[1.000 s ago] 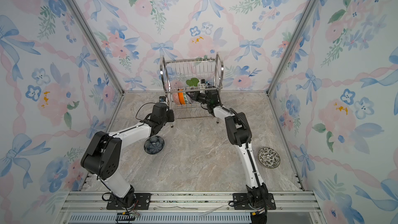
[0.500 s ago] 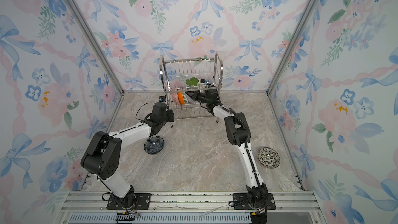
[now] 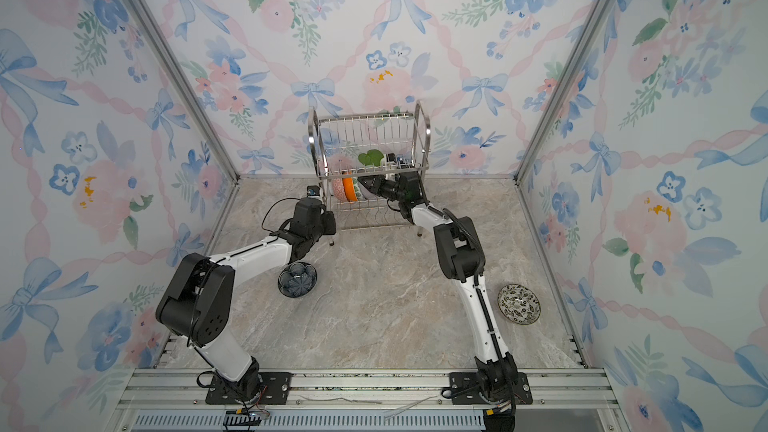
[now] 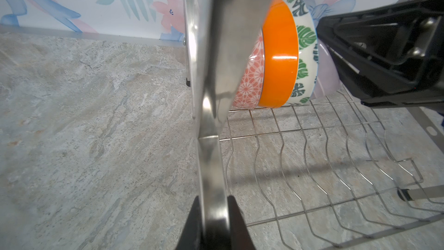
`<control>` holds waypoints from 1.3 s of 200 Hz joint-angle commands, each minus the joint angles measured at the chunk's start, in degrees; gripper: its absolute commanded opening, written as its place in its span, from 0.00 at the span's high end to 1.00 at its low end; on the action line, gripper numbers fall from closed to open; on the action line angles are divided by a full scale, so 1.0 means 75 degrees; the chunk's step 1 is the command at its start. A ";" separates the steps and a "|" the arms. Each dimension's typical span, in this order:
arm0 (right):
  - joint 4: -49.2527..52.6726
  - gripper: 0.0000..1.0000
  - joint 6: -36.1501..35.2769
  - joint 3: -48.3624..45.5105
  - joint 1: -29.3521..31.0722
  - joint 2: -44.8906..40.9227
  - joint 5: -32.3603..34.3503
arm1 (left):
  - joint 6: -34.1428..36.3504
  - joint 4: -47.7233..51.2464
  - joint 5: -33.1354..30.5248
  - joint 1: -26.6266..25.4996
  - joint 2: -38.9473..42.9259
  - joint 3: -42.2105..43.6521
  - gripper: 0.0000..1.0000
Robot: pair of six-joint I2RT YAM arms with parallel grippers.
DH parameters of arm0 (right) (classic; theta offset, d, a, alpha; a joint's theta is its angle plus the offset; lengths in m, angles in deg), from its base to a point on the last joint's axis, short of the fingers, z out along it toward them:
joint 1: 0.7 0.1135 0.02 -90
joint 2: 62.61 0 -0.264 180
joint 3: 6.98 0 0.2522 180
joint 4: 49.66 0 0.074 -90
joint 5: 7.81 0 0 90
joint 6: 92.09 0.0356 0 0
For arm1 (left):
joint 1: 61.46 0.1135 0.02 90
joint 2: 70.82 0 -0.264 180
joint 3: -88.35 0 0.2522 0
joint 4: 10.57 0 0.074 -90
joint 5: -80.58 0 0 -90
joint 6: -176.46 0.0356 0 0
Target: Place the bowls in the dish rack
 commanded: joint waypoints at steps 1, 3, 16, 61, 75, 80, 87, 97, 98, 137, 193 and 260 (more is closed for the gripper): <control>0.1584 0.77 -0.0632 -0.0560 -0.0150 -0.0069 0.0105 | 0.0773 0.0653 0.0077 -0.0026 -0.0118 0.0000 1.00; 0.1601 0.76 -0.0685 -0.0598 -0.0150 -0.0107 0.0124 | 0.0762 0.0653 0.0080 -0.0024 -0.0112 0.0001 1.00; 0.1808 0.75 -0.1018 -0.0816 -0.0123 -0.0318 0.0333 | 0.0766 0.0652 0.0084 -0.0018 -0.0103 0.0001 1.00; 0.2284 0.73 -0.2049 -0.1396 -0.0047 -0.0917 0.1044 | 0.0766 0.0665 0.0074 -0.0028 -0.0078 0.0007 1.00; 0.2414 0.71 -0.2320 -0.1537 -0.0012 -0.1103 0.1287 | 0.0766 0.0666 0.0062 -0.0030 -0.0079 0.0002 1.00; 0.2471 0.71 -0.2451 -0.1584 -0.0001 -0.1184 0.1422 | 0.0766 0.0673 0.0056 -0.0038 -0.0080 0.0001 1.00; 0.2593 0.70 -0.2679 -0.1640 0.0034 -0.1266 0.1630 | 0.0766 0.0677 0.0061 -0.0029 -0.0073 -0.0010 1.00; 0.2771 0.69 -0.2972 -0.1688 0.0081 -0.1372 0.1835 | 0.0766 0.0677 0.0065 -0.0034 -0.0068 -0.0009 1.00; 0.2789 0.69 -0.2997 -0.1694 0.0082 -0.1383 0.1858 | 0.0760 0.0677 0.0053 -0.0030 -0.0068 -0.0010 1.00; 0.2301 0.64 -0.3222 -0.2300 0.0134 -0.1896 0.2252 | 0.0794 0.0677 0.0007 -0.0024 -0.0073 0.0011 1.00; 0.1391 0.61 -0.2784 -0.3333 0.0248 -0.2703 0.3633 | 0.0883 0.0712 -0.0074 -0.0021 -0.0040 -0.0003 1.00; 0.2074 0.57 -0.1982 -0.3181 0.0754 -0.2933 0.5264 | 0.0878 0.0712 -0.0041 -0.0041 -0.0012 0.0001 1.00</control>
